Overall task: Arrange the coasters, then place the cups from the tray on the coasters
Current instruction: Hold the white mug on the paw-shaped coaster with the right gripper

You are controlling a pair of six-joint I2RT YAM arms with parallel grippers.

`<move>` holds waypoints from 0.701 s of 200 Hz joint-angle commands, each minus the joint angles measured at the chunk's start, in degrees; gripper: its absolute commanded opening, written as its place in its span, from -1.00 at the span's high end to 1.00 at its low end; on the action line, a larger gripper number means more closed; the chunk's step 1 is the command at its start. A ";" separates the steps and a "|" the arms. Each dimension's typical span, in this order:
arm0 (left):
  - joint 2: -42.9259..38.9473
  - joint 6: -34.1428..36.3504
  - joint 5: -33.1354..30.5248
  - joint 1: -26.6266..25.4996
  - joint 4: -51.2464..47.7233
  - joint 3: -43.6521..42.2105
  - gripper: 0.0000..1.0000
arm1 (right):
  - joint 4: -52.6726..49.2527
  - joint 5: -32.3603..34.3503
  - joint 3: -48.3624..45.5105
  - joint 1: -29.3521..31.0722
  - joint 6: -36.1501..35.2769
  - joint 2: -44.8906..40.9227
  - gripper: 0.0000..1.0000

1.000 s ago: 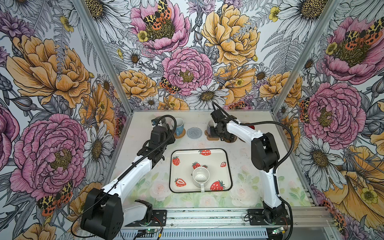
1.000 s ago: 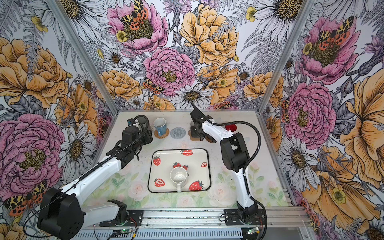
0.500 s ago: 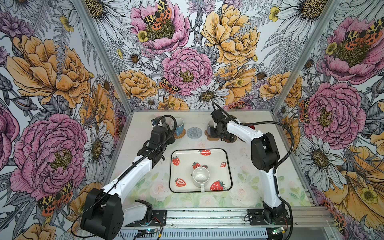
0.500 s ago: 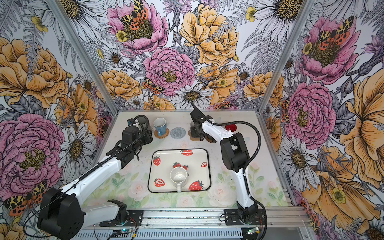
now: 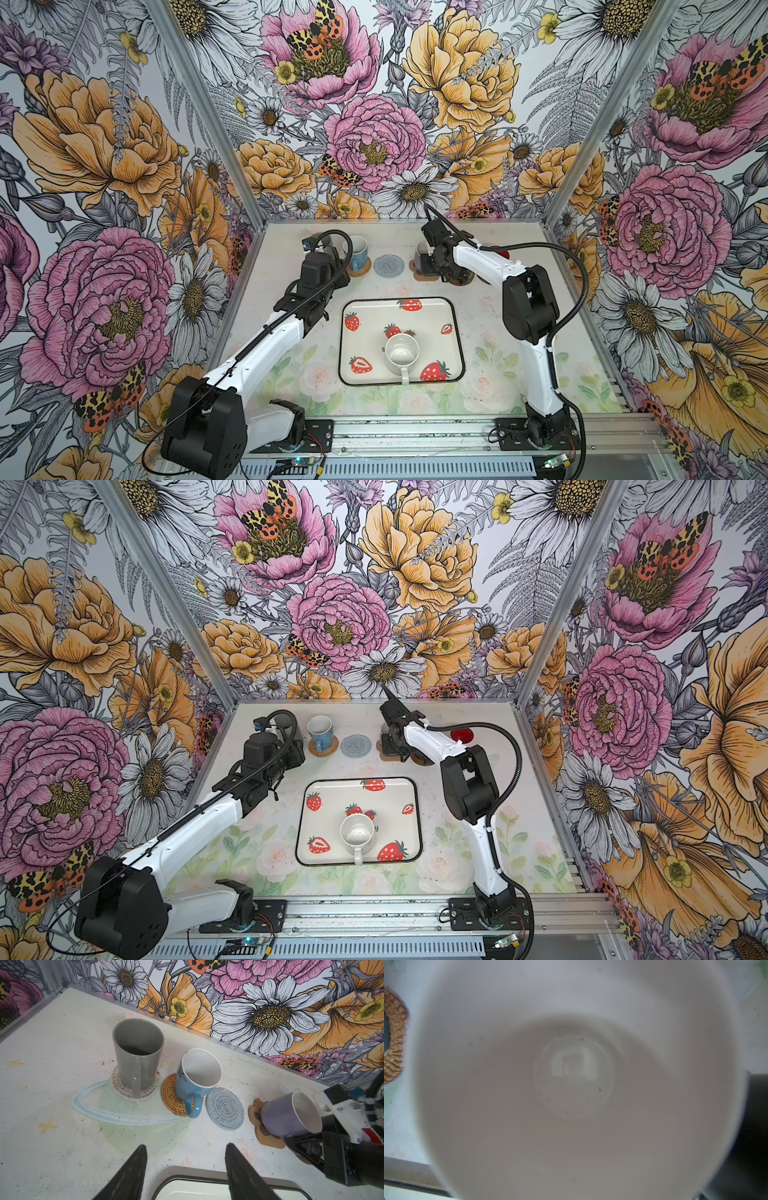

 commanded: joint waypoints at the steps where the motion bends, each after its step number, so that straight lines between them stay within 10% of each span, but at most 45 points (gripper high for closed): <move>1: -0.25 0.78 0.35 0.62 0.14 -0.25 -0.24 | 1.95 1.22 1.46 -0.18 0.02 0.54 1.00; 140: 0.01 0.75 0.54 0.64 0.01 -0.15 -0.24 | 0.73 1.68 1.54 -0.09 -0.26 1.16 1.00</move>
